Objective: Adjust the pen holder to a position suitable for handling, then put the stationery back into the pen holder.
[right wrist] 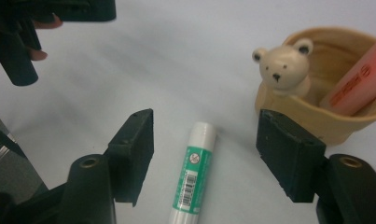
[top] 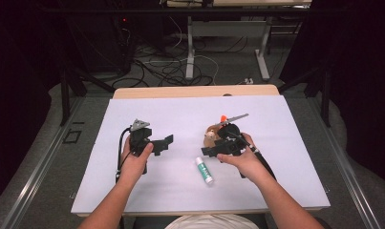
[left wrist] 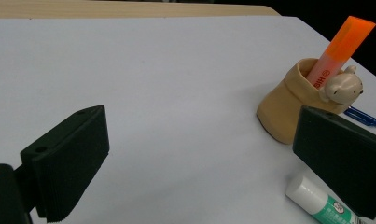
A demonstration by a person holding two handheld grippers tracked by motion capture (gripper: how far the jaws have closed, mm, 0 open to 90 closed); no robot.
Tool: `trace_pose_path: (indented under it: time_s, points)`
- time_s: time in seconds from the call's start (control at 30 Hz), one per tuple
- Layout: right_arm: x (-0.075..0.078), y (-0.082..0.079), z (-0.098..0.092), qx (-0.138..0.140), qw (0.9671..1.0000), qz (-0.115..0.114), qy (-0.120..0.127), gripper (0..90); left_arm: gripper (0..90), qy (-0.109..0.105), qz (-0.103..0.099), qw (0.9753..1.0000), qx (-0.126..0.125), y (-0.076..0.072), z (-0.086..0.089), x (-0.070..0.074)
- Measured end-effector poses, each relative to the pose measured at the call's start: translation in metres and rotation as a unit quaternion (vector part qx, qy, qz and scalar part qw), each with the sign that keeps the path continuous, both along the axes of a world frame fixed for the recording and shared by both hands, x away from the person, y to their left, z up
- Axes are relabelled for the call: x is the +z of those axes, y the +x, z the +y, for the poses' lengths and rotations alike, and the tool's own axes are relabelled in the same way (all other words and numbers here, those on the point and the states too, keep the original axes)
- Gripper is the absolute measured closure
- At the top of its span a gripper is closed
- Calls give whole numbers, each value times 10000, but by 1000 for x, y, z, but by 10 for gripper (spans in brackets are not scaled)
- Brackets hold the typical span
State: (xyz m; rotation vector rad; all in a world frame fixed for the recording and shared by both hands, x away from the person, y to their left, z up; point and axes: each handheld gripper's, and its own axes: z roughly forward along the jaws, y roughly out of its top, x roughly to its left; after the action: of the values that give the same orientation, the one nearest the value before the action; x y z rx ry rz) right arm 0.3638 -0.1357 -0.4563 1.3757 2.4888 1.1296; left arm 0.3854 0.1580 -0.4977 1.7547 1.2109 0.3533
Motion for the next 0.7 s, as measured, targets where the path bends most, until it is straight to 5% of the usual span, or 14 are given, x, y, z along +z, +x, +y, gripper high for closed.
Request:
trace_pose_path:
  time_s: [0.13, 0.17, 0.37, 0.7]
  points:
    - [-8, 0, 1, -50, 9996, 283, 25, 383, 37, 4, 2, 10000, -4, 0, 1, 0]
    - [-14, 0, 4, -126, 9984, 542, -46, 385, 38, 2, 52, 10000, -6, 1, 1, -1]
    - [-21, 5, 9, -183, 9960, 854, -203, 432, 40, 27, 36, 10000, 3, 1, 0, -2]
    - [-32, 13, 17, -248, 9955, 795, -462, 500, 41, 148, 7, 9999, -30, 0, -3, -2]
